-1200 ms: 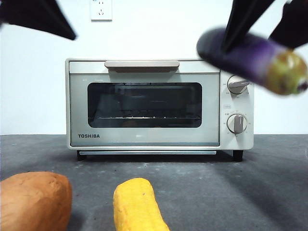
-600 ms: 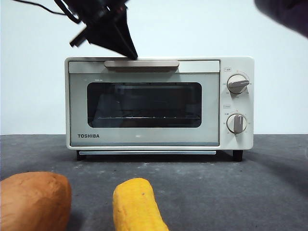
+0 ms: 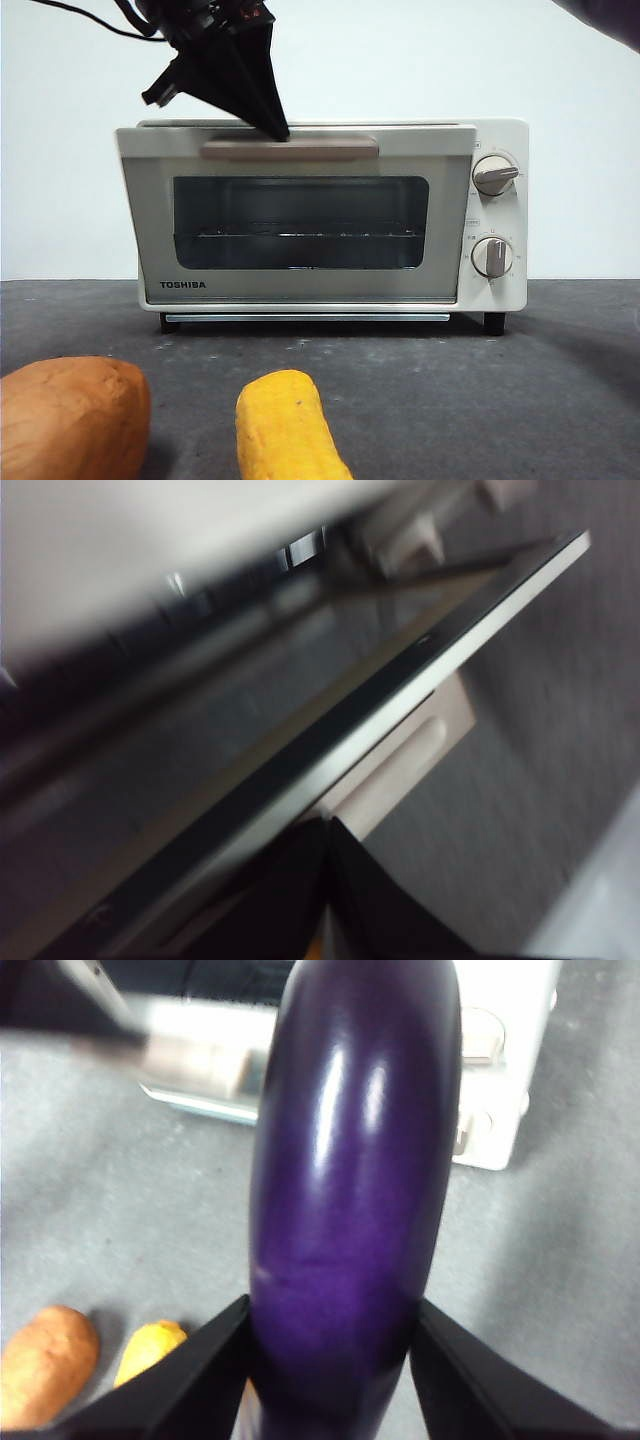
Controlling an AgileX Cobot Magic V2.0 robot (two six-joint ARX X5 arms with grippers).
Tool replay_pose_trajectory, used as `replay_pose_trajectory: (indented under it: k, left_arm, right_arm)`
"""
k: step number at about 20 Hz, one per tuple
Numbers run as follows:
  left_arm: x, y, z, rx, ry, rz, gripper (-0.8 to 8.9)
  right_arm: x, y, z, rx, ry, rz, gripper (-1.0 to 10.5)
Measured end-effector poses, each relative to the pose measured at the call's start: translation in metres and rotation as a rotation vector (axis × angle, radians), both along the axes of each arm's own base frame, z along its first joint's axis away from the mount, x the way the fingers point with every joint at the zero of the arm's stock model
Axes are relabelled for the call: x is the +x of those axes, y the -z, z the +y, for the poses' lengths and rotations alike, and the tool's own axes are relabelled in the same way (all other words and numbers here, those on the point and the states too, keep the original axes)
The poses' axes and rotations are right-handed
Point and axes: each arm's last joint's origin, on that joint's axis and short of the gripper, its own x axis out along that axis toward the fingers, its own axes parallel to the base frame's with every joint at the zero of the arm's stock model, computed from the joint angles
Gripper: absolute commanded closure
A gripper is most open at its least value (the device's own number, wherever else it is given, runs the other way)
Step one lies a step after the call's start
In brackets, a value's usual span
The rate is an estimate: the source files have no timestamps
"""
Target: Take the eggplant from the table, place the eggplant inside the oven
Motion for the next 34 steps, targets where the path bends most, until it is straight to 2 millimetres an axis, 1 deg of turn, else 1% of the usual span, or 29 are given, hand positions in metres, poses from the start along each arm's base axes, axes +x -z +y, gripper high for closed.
replay_pose_trajectory:
  k: [2, 5, 8, 10, 12, 14, 16, 19, 22, 26, 28, 30, 33, 34]
  left_arm:
    - [-0.010, 0.008, -0.002, 0.061, 0.025, 0.076, 8.06]
    - [-0.018, 0.017, -0.002, 0.142, 0.046, 0.151, 8.06]
    - [-0.024, 0.018, -0.003, 0.168, 0.071, 0.179, 8.06]
    - [-0.028, 0.010, 0.000, 0.156, 0.074, 0.153, 8.06]
    - [-0.036, -0.005, 0.009, 0.123, 0.063, 0.101, 8.06]
    - [-0.043, -0.016, 0.024, 0.083, 0.033, 0.033, 8.06]
    - [-0.050, -0.018, 0.040, 0.058, -0.020, -0.032, 8.06]
    - [-0.063, -0.015, 0.070, 0.037, -0.176, -0.153, 8.06]
    - [-0.082, -0.010, 0.100, -0.013, -0.327, -0.252, 8.06]
    - [-0.104, 0.009, 0.130, -0.030, -0.468, -0.273, 8.06]
    - [-0.110, 0.016, 0.140, -0.026, -0.521, -0.271, 8.06]
    - [-0.113, 0.018, 0.147, -0.025, -0.558, -0.277, 8.06]
    - [-0.112, 0.018, 0.154, -0.023, -0.597, -0.286, 8.06]
    - [-0.111, 0.017, 0.155, -0.023, -0.602, -0.293, 8.06]
  right_arm:
    - [0.000, -0.001, 0.001, 0.006, -0.043, -0.007, 7.7]
    - [0.001, -0.003, 0.006, 0.022, -0.149, -0.016, 7.7]
    - [0.007, 0.001, 0.016, -0.016, -0.253, 0.005, 7.7]
    - [0.014, 0.008, 0.026, -0.071, -0.317, 0.033, 7.7]
    - [0.022, 0.016, 0.035, -0.131, -0.383, 0.057, 7.7]
    - [0.030, 0.019, 0.043, -0.198, -0.427, 0.063, 7.7]
    - [0.040, 0.015, 0.054, -0.249, -0.467, 0.049, 7.7]
    - [0.057, 0.002, 0.072, -0.337, -0.516, 0.014, 7.7]
    - [0.077, -0.004, 0.101, -0.511, -0.547, -0.022, 7.7]
    - [0.101, 0.005, 0.151, -0.779, -0.605, -0.086, 7.7]
    - [0.113, 0.014, 0.176, -0.921, -0.600, -0.140, 7.7]
    - [0.127, 0.027, 0.196, -1.036, -0.590, -0.181, 7.7]
    - [0.150, 0.055, 0.219, -1.095, -0.572, -0.243, 7.7]
    - [0.157, 0.061, 0.224, -1.122, -0.530, -0.275, 7.7]
